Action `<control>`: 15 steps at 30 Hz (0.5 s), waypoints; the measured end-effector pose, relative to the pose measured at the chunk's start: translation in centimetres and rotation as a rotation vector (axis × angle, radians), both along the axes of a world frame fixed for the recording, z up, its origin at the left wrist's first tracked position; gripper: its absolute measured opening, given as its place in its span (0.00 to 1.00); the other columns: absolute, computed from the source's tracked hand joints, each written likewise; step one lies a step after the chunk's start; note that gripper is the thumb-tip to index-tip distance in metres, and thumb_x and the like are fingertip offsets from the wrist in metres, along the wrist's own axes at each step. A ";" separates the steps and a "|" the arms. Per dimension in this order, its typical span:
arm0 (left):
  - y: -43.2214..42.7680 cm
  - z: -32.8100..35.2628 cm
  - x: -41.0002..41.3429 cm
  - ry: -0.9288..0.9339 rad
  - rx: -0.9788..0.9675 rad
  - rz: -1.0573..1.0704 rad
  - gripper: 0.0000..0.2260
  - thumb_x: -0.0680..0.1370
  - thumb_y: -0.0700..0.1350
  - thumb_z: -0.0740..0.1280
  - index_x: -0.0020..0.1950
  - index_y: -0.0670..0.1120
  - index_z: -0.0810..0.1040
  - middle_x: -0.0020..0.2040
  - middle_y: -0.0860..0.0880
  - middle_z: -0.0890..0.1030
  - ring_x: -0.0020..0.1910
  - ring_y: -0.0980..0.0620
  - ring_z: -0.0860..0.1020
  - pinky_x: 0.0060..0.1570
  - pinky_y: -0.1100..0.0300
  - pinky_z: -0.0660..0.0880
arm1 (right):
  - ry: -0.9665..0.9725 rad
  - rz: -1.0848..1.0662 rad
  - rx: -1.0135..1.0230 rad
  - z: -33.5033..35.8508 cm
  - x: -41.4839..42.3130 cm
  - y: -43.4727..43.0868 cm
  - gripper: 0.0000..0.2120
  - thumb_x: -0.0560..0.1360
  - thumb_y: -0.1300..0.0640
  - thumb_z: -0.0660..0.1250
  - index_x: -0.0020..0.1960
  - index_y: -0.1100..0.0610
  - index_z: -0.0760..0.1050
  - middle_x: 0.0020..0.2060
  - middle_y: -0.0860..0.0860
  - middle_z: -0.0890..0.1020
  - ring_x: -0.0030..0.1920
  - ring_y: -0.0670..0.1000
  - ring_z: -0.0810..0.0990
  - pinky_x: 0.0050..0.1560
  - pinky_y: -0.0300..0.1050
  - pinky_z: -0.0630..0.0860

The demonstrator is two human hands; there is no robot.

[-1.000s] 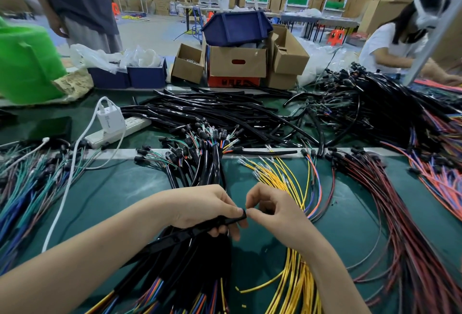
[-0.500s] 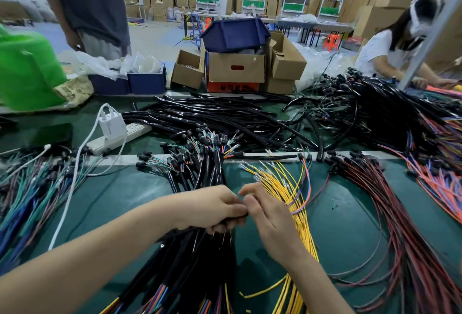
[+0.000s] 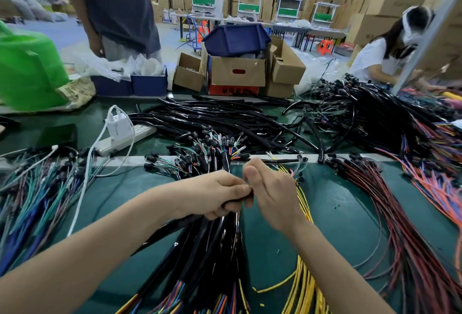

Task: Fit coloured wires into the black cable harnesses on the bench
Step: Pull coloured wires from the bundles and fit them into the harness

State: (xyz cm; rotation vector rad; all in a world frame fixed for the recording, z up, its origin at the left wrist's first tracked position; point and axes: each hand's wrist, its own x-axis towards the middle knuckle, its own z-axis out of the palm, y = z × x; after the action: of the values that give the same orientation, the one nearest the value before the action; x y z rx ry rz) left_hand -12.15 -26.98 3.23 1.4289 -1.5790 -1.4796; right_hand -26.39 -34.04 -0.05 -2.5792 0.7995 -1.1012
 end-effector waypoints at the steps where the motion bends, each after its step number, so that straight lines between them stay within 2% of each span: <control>1: 0.1 0.1 0.2 0.030 -0.014 0.002 0.14 0.83 0.47 0.53 0.42 0.46 0.72 0.25 0.56 0.64 0.21 0.59 0.58 0.19 0.70 0.55 | -0.024 -0.021 0.013 -0.2 -0.3 -0.6 0.24 0.79 0.39 0.43 0.42 0.52 0.70 0.24 0.48 0.73 0.30 0.58 0.74 0.33 0.52 0.71; 3: 0.5 0.1 0.8 0.082 -0.021 -0.003 0.13 0.83 0.48 0.54 0.43 0.45 0.73 0.26 0.55 0.65 0.21 0.58 0.59 0.20 0.70 0.56 | -0.068 -0.088 0.092 -0.8 -1.4 -2.0 0.29 0.76 0.38 0.44 0.38 0.57 0.72 0.23 0.47 0.67 0.28 0.54 0.70 0.34 0.51 0.68; 5: 1.1 0.0 1.6 0.063 -0.015 -0.020 0.12 0.83 0.49 0.55 0.48 0.46 0.75 0.27 0.53 0.66 0.20 0.58 0.60 0.20 0.69 0.57 | -0.106 -0.144 0.179 -1.0 -2.4 -3.1 0.26 0.76 0.39 0.47 0.33 0.56 0.70 0.21 0.48 0.63 0.26 0.48 0.64 0.32 0.49 0.62; 7: 1.7 -0.4 2.2 -0.056 -0.021 -0.027 0.10 0.82 0.49 0.57 0.52 0.46 0.76 0.27 0.54 0.65 0.21 0.57 0.61 0.21 0.67 0.58 | -0.041 -0.198 0.111 -0.9 -2.8 -3.5 0.20 0.77 0.44 0.53 0.31 0.53 0.63 0.20 0.48 0.61 0.24 0.49 0.61 0.31 0.47 0.58; 9: 2.1 -0.7 2.3 -0.169 -0.044 -0.016 0.08 0.82 0.47 0.59 0.52 0.46 0.77 0.26 0.56 0.64 0.22 0.57 0.61 0.22 0.65 0.59 | 0.042 -0.218 -0.001 -0.2 -2.4 -3.1 0.17 0.77 0.47 0.56 0.32 0.52 0.63 0.19 0.48 0.62 0.24 0.55 0.66 0.30 0.45 0.60; 11: 2.0 -0.7 1.7 -0.182 -0.081 -0.021 0.08 0.82 0.44 0.58 0.50 0.46 0.76 0.24 0.57 0.63 0.21 0.57 0.61 0.20 0.65 0.59 | 0.099 -0.192 -0.107 0.9 -1.2 -1.9 0.19 0.78 0.46 0.54 0.34 0.56 0.69 0.19 0.49 0.68 0.24 0.59 0.71 0.28 0.46 0.65; 13: 1.9 -0.2 1.0 -0.153 -0.103 -0.022 0.08 0.82 0.44 0.57 0.49 0.44 0.75 0.23 0.57 0.62 0.20 0.57 0.60 0.18 0.65 0.58 | 0.113 -0.100 -0.215 1.6 0.1 -0.5 0.24 0.79 0.43 0.49 0.36 0.57 0.71 0.20 0.52 0.71 0.23 0.58 0.72 0.25 0.45 0.65; 15: 1.9 0.4 0.8 -0.109 -0.123 -0.005 0.09 0.83 0.43 0.56 0.48 0.43 0.73 0.23 0.57 0.62 0.19 0.58 0.59 0.17 0.66 0.57 | 0.072 -0.003 -0.124 2.0 0.8 -0.1 0.30 0.79 0.39 0.41 0.38 0.57 0.71 0.23 0.52 0.73 0.27 0.57 0.73 0.29 0.48 0.67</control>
State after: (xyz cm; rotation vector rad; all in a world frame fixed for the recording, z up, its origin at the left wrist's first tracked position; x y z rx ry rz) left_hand -11.40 -25.11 3.65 1.4563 -1.7094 -1.3025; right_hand -25.55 -34.14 1.91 -2.7343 0.7748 -1.0976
